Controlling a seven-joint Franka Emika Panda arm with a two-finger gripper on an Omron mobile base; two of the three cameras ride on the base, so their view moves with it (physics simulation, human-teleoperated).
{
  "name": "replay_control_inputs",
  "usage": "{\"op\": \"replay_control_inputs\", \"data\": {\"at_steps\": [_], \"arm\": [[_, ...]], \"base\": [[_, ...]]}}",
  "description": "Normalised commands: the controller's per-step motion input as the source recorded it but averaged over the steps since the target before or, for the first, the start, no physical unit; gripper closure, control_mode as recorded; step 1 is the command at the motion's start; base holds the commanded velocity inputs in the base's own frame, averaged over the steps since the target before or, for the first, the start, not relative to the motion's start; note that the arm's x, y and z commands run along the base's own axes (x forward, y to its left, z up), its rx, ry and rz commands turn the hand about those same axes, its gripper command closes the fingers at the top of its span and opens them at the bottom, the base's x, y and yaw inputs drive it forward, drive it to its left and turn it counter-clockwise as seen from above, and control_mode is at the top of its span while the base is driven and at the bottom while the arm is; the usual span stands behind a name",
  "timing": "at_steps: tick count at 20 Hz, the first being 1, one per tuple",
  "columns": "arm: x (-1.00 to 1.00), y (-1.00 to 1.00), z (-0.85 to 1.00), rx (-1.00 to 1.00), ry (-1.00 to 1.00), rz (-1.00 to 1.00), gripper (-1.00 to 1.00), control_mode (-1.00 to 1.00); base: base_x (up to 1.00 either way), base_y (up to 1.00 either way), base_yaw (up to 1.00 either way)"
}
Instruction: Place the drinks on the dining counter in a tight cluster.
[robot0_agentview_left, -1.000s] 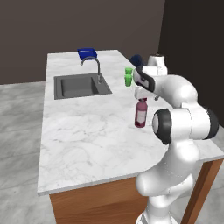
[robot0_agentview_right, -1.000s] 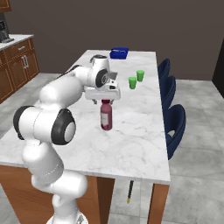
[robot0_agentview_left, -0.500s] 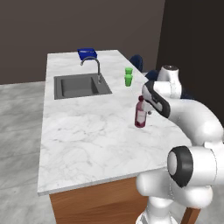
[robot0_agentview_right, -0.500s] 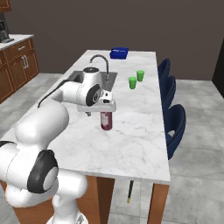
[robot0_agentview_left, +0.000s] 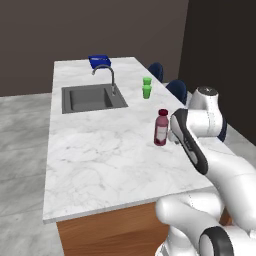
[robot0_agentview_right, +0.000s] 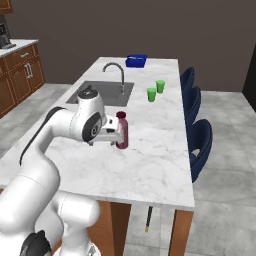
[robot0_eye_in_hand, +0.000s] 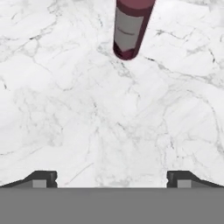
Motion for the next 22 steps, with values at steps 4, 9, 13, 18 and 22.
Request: {"op": "replay_control_inputs", "data": {"at_steps": [4, 9, 13, 18, 22], "arm": [[-0.21, 0.22, 0.28, 0.05, 0.00, -0.20, -1.00, -1.00], [-0.49, 0.21, 0.07, 0.09, 0.00, -0.14, -1.00, -1.00], [-0.72, 0.27, 0.03, 0.10, 0.00, 0.00, -1.00, -1.00], [-0.76, 0.24, 0.11, 0.03, 0.01, 0.05, -1.00, -1.00], [-0.49, 0.29, 0.19, -0.02, 0.00, 0.03, -1.00, -1.00]], "base": [[0.00, 0.00, 0.00], [0.00, 0.00, 0.00], [0.00, 0.00, 0.00], [0.00, 0.00, 0.00], [0.00, 0.00, 0.00]]}}
